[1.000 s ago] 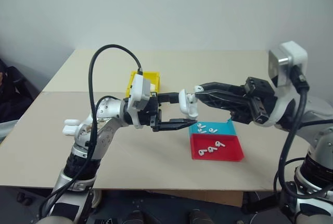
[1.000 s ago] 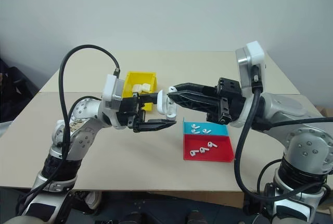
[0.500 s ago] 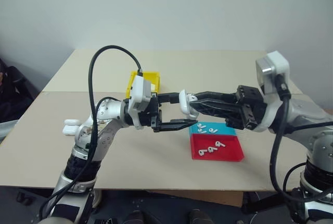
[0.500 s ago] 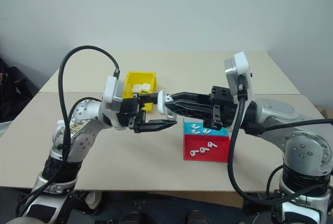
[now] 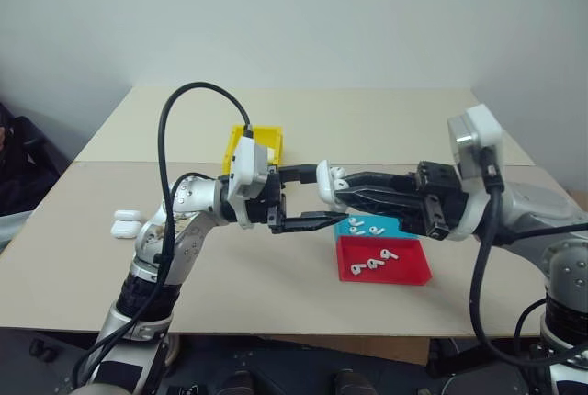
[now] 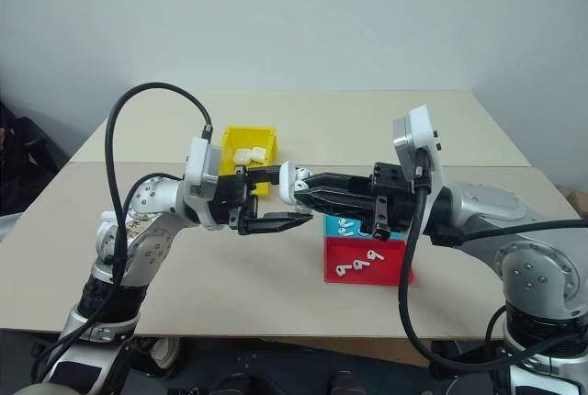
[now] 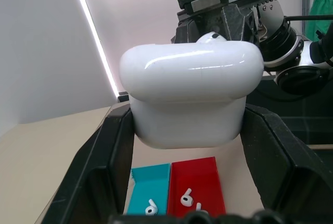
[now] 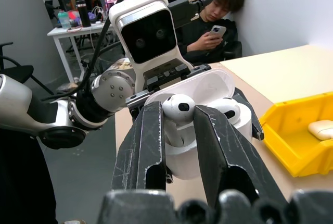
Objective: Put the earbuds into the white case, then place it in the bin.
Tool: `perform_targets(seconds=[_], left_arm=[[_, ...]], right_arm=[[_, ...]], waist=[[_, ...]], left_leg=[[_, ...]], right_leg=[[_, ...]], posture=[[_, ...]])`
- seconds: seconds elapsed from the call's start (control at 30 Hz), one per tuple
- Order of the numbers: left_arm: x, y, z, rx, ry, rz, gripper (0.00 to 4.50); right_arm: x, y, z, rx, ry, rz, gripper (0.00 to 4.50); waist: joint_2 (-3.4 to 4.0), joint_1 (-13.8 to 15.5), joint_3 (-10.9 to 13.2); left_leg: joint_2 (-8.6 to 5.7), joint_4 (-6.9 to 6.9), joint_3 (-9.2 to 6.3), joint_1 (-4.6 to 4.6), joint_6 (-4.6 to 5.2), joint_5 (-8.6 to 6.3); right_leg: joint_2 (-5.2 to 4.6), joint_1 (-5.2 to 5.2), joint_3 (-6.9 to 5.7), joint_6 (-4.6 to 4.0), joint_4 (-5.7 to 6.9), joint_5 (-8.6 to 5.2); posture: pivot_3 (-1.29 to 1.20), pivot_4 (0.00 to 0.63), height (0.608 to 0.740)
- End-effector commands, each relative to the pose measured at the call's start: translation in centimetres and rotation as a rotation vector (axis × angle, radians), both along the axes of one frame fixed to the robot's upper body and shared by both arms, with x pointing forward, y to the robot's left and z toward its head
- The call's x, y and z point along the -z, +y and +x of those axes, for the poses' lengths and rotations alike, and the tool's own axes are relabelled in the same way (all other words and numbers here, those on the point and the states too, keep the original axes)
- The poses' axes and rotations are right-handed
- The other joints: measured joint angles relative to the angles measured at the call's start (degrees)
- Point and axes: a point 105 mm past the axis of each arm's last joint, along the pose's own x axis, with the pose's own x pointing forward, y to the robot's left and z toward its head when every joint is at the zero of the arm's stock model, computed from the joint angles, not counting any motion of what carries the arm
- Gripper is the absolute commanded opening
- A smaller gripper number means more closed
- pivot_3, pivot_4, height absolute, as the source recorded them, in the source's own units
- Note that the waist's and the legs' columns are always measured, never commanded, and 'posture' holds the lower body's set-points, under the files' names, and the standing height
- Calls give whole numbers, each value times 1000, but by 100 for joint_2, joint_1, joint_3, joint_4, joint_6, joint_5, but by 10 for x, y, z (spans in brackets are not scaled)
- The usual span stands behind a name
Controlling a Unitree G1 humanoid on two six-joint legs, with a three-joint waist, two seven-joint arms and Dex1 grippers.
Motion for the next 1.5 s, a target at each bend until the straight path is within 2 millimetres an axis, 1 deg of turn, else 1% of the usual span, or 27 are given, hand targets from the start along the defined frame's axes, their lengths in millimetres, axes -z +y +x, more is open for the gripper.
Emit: perform_targets(seconds=[0.03, 0.13, 0.4, 0.5, 0.57, 0.63, 0.67, 0.77, 0.83, 0.97, 1.2, 1.37, 1.5], left_arm=[[-7, 2, -3, 2, -43, -20, 2768], [-6, 2, -3, 0, -43, -19, 2768], [-5, 5, -2, -10, -39, -13, 2768], [-4, 5, -1, -12, -38, -11, 2768], [-4, 5, 0, -13, -35, -11, 2768], [-3, 3, 2, -13, -33, -8, 2768], [-2, 3, 3, -12, -32, -6, 2768], [-2, 1, 6, -8, -32, -3, 2768], [-2, -1, 8, -5, -34, 0, 2768], [-3, -3, 12, -3, -45, 9, 2768], [-4, -9, 14, 2, -53, 24, 2768], [-5, -10, 14, 4, -61, 27, 2768], [-6, -10, 13, 1, -67, 26, 2768]], right_arm=[[-3, 1, -6, 0, -78, -26, 1653], [-2, 1, -7, 3, -90, -29, 2663], [-7, -9, -8, 13, -130, -23, 2663], [-17, -17, -9, 20, -195, 3, 2663], [-33, -21, -8, 25, -251, 24, 2663], [-45, -20, -7, 7, -286, 21, 2663], [-48, -16, -6, -11, -296, -6, 2663], [-54, -6, 2, -45, -315, -90, 2133], [-58, 2, 5, -82, -340, -129, 1481], [-60, 16, 8, -157, -379, -204, 14], [-49, 32, 18, -223, -413, -312, 14], [-40, 40, 26, -230, -438, -372, 14], [-34, 41, 30, -226, -452, -411, 14]], waist=[[0, 2, 0], [0, -2, 0], [-1, 2, 0], [-1, 4, 1], [-1, 1, 1], [-1, -21, 1], [-1, -24, 1], [0, -29, 1], [-1, -16, 1], [-1, -1, 1], [-1, 2, 1], [-1, -2, 1], [-1, 1, 1]], left_leg=[[0, 0, 0, 0, 0, 0], [0, 0, 0, 0, 0, 0], [0, 0, -1, 0, 0, 0], [0, 0, -1, 0, 0, 0], [0, 0, 0, 0, 0, 0], [0, 0, 2, 1, 0, 0], [0, 0, 1, 2, 0, 0], [1, -3, -1, 4, 0, 0], [1, -3, -1, 2, 0, 0], [1, -3, -1, -4, 0, 0], [1, -2, -1, -17, 0, 0], [1, -2, -2, -17, 0, 0], [1, -2, -2, -17, 0, 0]], right_leg=[[0, 0, 0, 0, 0, 0], [0, 0, 0, 1, 0, -1], [0, 0, -1, 0, -2, -1], [0, 1, -1, 1, -2, -1], [0, 1, -1, 1, -3, -1], [0, -2, 1, 0, -1, 0], [0, -2, 1, -1, 0, 0], [3, -2, 0, -2, -1, -1], [3, -2, 0, -2, -4, 0], [3, -7, 0, -3, -6, 1], [3, -15, -2, -6, -6, 5], [3, -17, -3, -6, -5, 5], [3, -18, -3, -6, -3, 5]], posture=[[0, 150, 740], [0, 150, 740], [0, 150, 740], [0, 150, 740], [0, 150, 740], [0, 150, 740], [0, 150, 740], [0, 150, 740], [0, 150, 740], [0, 150, 740], [0, 150, 740], [0, 150, 740], [0, 150, 740]])
